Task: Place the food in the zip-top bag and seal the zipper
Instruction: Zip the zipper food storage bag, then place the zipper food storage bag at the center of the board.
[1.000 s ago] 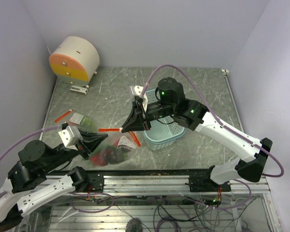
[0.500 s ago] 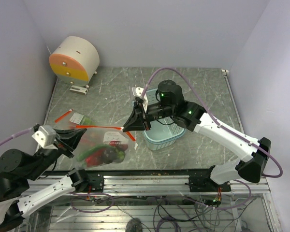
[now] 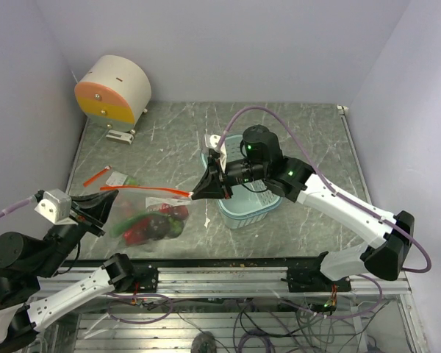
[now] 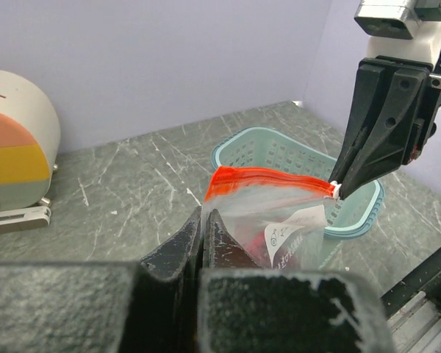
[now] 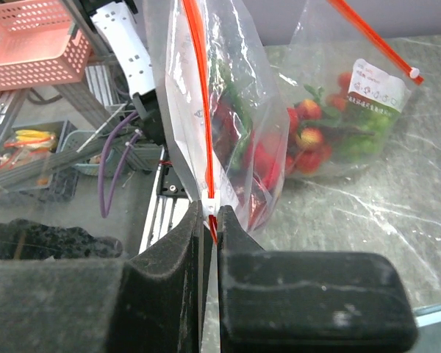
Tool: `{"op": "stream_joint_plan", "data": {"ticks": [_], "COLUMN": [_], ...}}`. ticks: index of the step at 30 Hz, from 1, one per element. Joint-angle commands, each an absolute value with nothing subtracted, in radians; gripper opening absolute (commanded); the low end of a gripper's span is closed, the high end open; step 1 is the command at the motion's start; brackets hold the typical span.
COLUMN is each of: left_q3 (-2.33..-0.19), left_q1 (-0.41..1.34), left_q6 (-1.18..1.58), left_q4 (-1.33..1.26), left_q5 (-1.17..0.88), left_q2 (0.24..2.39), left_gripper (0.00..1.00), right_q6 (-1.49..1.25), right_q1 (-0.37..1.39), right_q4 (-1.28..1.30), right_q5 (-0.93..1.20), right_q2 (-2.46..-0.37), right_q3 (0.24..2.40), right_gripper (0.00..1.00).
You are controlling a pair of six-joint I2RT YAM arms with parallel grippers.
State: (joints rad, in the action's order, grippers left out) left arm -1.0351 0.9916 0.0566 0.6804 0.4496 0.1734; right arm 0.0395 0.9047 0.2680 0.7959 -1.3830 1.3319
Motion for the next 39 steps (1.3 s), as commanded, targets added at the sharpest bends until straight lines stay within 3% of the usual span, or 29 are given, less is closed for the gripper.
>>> {"op": "stream_joint_plan", "data": {"ticks": [1,6,11,12,16,20,23,29,31,33,34,35,36,39], "left_q3": [-1.060,-1.059,-1.067,-1.061,-0.999,-0.885,-0.825,-0.840,-0.867,-0.892,-0.906,-0.917,-0.926,-0.942], "left_q1": [0.987,0.987,0.986,0.987,0.986,0.987,0.986,0.988,0.987,0.987,0.986,0.987,0.988,0.987], "left_q6": [0.035,0.037,0.041,0.045,0.078,0.149,0.166,0.205,0.213,0.209,0.209,0.209,0.206,0.204], "left_q4": [0.591,0.590,0.586,0.579,0.493,0.311,0.200,0.092,0.088,0.098,0.108,0.124,0.138,0.182], "left_q5": [0.543,0.581,0.573,0.568,0.566,0.647,0.751,0.928,0.970,0.967,0.955,0.935,0.918,0.871], "left_q2": [0.177,0.190,0.201,0.207,0.230,0.293,0.387,0.586,0.633,0.671,0.681,0.688,0.691,0.688], "left_gripper": [0.07,0.07,0.07,0.07,0.07,0.07,0.07,0.07,0.21,0.46,0.63,0.87,0.99,0.99], "right_q6": [0.059,0.075,0.069,0.059,-0.043,-0.207,-0.271,-0.343,-0.370,-0.394,-0.399,-0.404,-0.408,-0.409], "right_q1": [0.889,0.887,0.885,0.885,0.886,0.884,0.881,0.881,0.881,0.881,0.881,0.881,0.881,0.881], "right_q4": [0.335,0.366,0.340,0.332,0.301,0.276,0.260,0.304,0.327,0.343,0.345,0.346,0.345,0.343], "right_q5": [0.721,0.592,0.596,0.581,0.422,0.072,-0.081,-0.273,-0.337,-0.372,-0.378,-0.382,-0.385,-0.388], "right_q2": [-1.351,-1.346,-1.344,-1.346,-1.372,-1.391,-1.384,-1.365,-1.365,-1.366,-1.364,-1.363,-1.362,-1.368], "right_q3": [1.302,1.286,1.279,1.283,1.332,1.377,1.363,1.334,1.330,1.322,1.318,1.313,1.308,1.304], "right_gripper": [0.00,0.00,0.00,0.04,0.47,0.89,1.00,1.00,1.00,1.00,1.00,1.00,1.00,1.00]}}
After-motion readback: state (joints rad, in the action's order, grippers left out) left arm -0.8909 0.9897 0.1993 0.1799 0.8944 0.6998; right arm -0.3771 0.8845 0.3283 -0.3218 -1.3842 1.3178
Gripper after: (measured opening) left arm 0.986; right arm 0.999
